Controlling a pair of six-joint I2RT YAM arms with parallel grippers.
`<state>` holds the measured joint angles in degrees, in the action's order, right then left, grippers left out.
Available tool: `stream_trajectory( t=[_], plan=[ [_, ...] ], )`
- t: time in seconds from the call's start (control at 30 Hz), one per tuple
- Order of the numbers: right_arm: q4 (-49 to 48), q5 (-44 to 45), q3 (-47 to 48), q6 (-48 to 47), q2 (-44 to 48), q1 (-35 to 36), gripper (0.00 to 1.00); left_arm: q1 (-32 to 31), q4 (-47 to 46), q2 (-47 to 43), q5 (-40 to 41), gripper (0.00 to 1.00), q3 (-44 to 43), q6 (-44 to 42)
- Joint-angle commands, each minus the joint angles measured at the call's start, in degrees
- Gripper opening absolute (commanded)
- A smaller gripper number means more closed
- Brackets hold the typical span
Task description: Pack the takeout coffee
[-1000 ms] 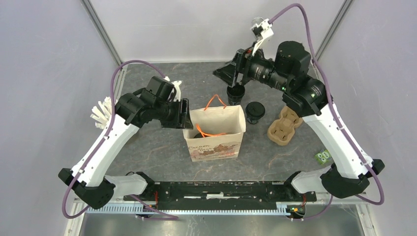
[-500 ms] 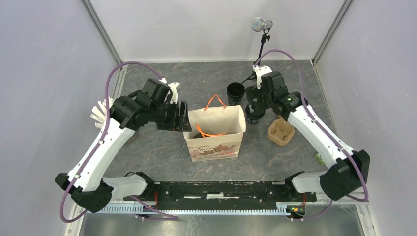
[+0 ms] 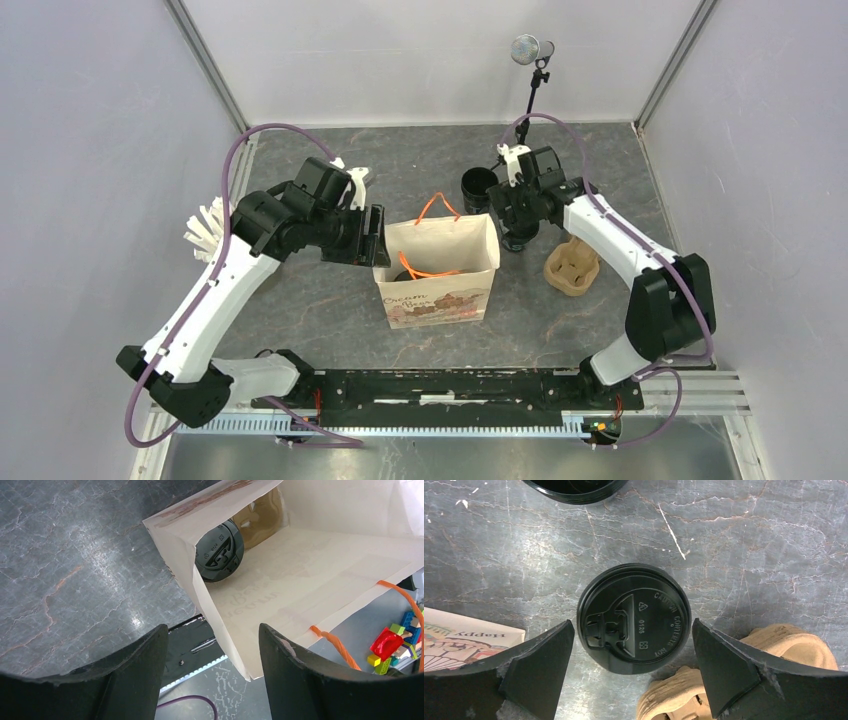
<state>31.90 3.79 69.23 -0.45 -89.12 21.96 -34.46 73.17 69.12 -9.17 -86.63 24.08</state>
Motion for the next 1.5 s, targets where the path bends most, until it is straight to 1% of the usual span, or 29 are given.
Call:
stream_trajectory(
  t=[0.0, 0.13, 0.2, 0.43, 0.77, 0.97, 1.13, 1.3, 1.4, 1.47],
  plan=[
    [-0.7, -3.4, 3.2, -1.8, -1.6, -1.7, 0.94, 0.2, -1.2, 0.2, 0.1, 0.73, -1.8, -3.0],
    [-0.7, -3.6, 3.7, -1.8, -1.9, -2.6, 0.92, 0.2, -1.2, 0.1, 0.1, 0.73, -1.8, -3.0],
    [-0.5, -5.7, 3.7, -1.9, -2.3, -2.8, 0.9, 0.3, -1.2, 0.3, 0.0, 0.72, -1.8, -3.0],
    [-0.1, -6.2, 3.5, -2.1, -3.0, -2.9, 0.87, 0.2, -1.2, 0.1, 0.0, 0.73, -1.7, -3.3],
    [1.1, -5.2, 3.6, -2.1, -3.5, -3.1, 0.87, 0.2, -0.7, -0.2, 0.1, 0.73, -1.6, -4.2],
    [1.4, -4.8, 3.7, -2.1, -3.5, -3.1, 0.9, 0.2, -0.7, -0.4, 0.3, 0.73, -1.7, -4.0],
    [2.4, -4.6, 4.2, -1.9, -3.9, -3.1, 0.88, 0.2, -0.7, -0.6, 0.3, 0.73, -1.7, -4.0],
    [3.4, -4.5, 4.9, -1.9, -3.9, -3.2, 0.82, 0.2, -0.4, -0.7, 0.5, 0.73, -1.7, -4.2],
    [5.7, -4.2, 6.2, -1.8, -4.3, -3.2, 0.82, 0.3, -0.2, -0.8, 0.8, 0.73, -1.8, -4.3],
    [8.0, -4.1, 7.6, -1.7, -5.1, -3.1, 0.84, 0.3, -0.2, -0.9, 1.0, 0.73, -1.9, -4.3]
  ],
)
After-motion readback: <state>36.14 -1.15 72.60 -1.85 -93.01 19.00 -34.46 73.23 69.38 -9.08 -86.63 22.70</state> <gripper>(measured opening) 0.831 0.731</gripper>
